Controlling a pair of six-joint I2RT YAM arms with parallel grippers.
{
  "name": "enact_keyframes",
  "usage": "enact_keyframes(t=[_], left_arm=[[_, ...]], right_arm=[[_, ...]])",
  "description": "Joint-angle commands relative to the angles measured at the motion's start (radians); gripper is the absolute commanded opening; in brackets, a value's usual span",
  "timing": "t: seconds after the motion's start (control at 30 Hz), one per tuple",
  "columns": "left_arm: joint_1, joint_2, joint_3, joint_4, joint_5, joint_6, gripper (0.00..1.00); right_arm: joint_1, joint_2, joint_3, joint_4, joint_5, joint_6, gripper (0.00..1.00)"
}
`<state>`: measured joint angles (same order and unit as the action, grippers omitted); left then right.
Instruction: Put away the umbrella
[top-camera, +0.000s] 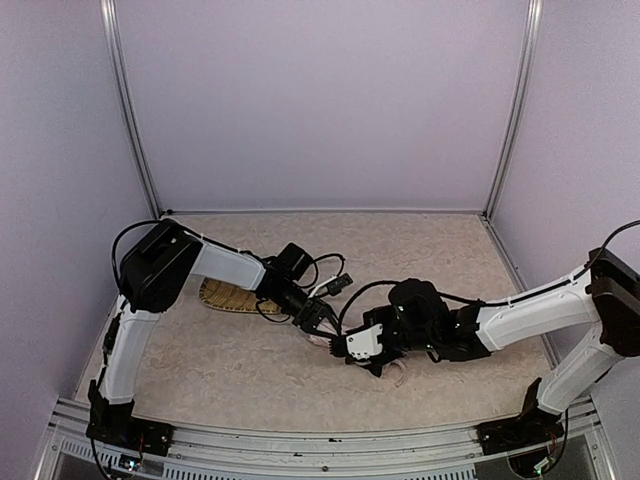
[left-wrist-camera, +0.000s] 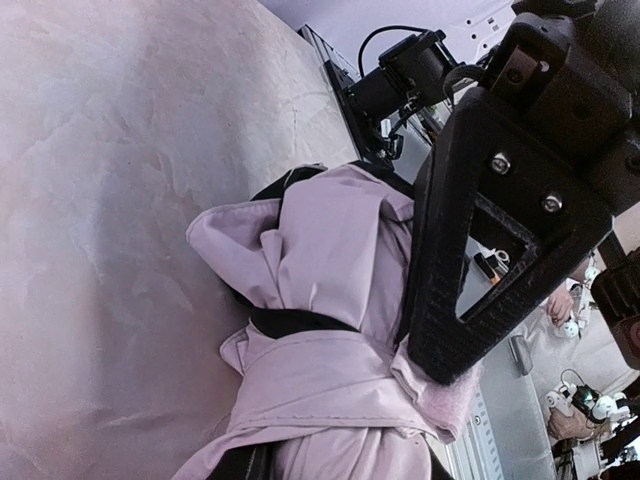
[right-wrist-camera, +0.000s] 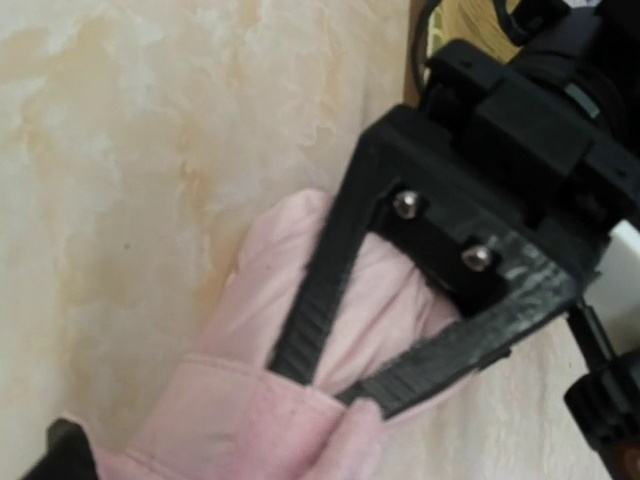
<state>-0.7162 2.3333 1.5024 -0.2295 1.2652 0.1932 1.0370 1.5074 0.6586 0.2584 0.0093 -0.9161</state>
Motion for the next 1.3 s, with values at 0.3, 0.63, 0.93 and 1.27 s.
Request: enact_keyframes(t=[0.3,0.63,0.93,1.27], left_arm=[[0.121,-0.004,-0.114,0.241,-0.370,-0.026,0.40],[0.144,-0.056,-0.165,0.233,-0.268,0.064,0.56],[0.164,-0.135,-0.219,0.307,-0.220,0.041,0.62],[0.107,-0.297,-0.264,0.357,-0.381,0.054,0.71]], right_arm=[[0.085,0.128,-0.035,0.034,-0.147,-0.037,0.00],[0.067,0.154,-0.035,0.023,-0.090,-0.067,0.00],[0.061,0.160,-0.021,0.029,-0.089,-0.064,0.00],[0.061,0.166,-0.019,0.031,-0.084,-0.060,0.00]])
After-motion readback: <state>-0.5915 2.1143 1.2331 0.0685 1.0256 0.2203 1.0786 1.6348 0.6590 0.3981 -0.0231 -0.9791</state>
